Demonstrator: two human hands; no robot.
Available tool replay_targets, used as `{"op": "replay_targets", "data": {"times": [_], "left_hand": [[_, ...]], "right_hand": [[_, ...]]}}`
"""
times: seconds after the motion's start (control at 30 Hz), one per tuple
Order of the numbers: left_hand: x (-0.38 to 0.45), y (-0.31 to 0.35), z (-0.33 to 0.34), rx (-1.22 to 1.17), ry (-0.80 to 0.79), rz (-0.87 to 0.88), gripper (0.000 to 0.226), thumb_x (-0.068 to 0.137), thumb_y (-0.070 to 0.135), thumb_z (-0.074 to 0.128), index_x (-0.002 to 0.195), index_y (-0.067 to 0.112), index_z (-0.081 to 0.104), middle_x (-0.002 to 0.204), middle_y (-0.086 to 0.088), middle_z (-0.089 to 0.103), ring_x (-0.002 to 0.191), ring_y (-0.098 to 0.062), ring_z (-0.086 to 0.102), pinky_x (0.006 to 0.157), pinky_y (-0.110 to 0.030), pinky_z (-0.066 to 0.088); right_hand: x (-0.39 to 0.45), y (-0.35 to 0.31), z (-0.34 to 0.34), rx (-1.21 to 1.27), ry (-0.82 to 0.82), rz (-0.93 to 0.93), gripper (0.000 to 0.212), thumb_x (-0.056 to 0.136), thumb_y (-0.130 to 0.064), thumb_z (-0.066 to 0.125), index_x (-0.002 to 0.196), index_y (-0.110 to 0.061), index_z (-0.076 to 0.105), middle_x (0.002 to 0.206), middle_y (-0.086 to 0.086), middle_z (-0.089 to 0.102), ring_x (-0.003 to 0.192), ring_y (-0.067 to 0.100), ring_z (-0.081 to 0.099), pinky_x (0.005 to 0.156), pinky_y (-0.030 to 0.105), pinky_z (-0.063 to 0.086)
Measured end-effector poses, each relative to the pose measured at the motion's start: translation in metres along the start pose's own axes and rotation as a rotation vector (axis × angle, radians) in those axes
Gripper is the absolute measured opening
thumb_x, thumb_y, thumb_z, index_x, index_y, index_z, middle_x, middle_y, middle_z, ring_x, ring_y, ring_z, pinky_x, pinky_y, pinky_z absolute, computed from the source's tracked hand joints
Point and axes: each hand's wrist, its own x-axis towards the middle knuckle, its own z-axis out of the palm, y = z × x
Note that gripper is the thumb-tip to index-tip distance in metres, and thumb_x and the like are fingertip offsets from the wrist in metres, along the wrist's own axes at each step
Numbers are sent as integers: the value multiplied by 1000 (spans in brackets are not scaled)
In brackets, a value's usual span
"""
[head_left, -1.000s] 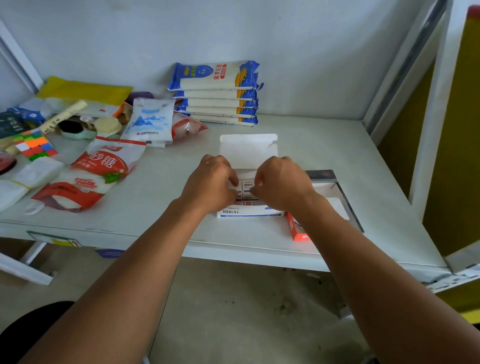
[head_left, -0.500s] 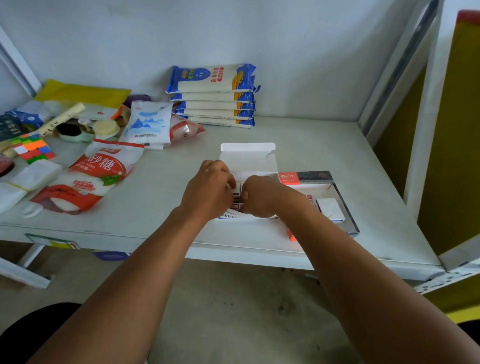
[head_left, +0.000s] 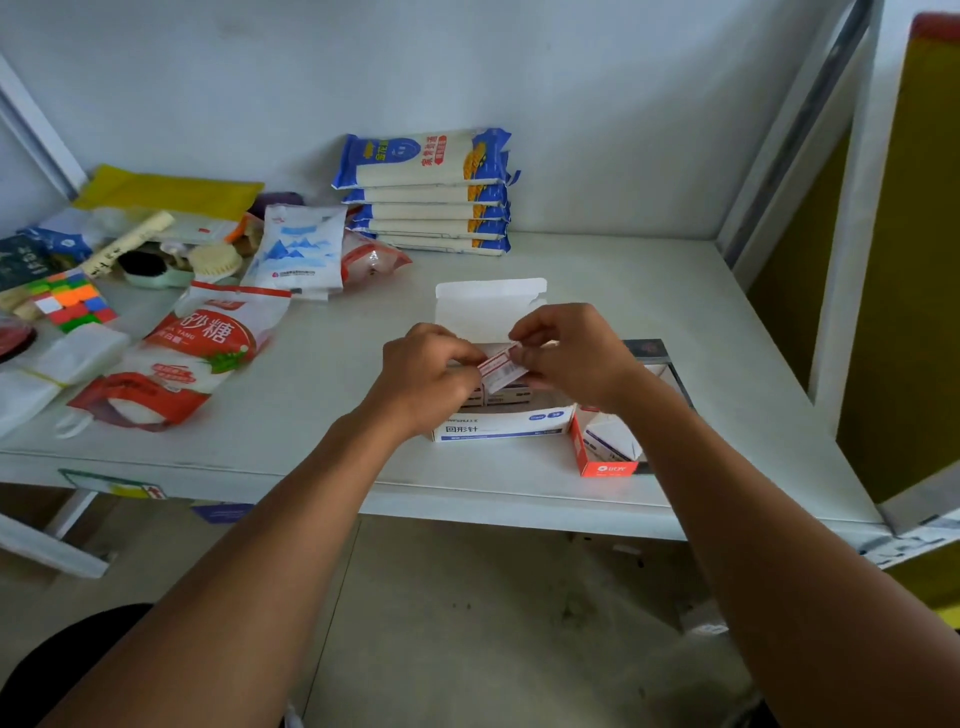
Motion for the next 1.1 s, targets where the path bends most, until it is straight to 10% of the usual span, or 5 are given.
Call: {"op": "replay_targets", "data": {"times": [0.2,0.53,0.83,0.97,1.1], "left_hand": [[12,25,17,-23,60,81,16,81,26,66,92,28,77,83,14,70,91,-11,59,87,-34,45],[23,40,28,88,48,113,23,85,26,56,102,29,73,102,10,74,104,-15,62,99,-42,36],[21,42,40,144,53,166,23,86,24,58,102,29,73,101,4,70,100,-19,60,90,-38,32],[16,38,39,180,20,206,26,82,26,53,97,27,74,104,5,71,102,-20,60,90,-38,34],[13,36,33,58,-4,196,26,76,20,53,87,19,77,98,2,72,96,-18,63,88,-38,49]], "right_hand": [[-12,14,-35,214,6,32,18,86,-6,67,104,-4,67,95,9,72,83,19,73,69,23,59],[-10,24,-51,400,169,231,16,84,2,66,100,6,63,91,16,71,77,21,73,63,24,60],[-6,39,-45,139,212,303,19,81,-11,74,95,-10,63,95,11,69,83,26,72,69,36,62],[-10,42,-47,-341,337,139,9,81,-16,68,90,-17,67,87,2,68,78,19,63,67,34,58],[-17,30,-53,-445,49,69,17,73,-34,78,77,-19,72,76,-2,68,70,13,60,58,26,48]]}}
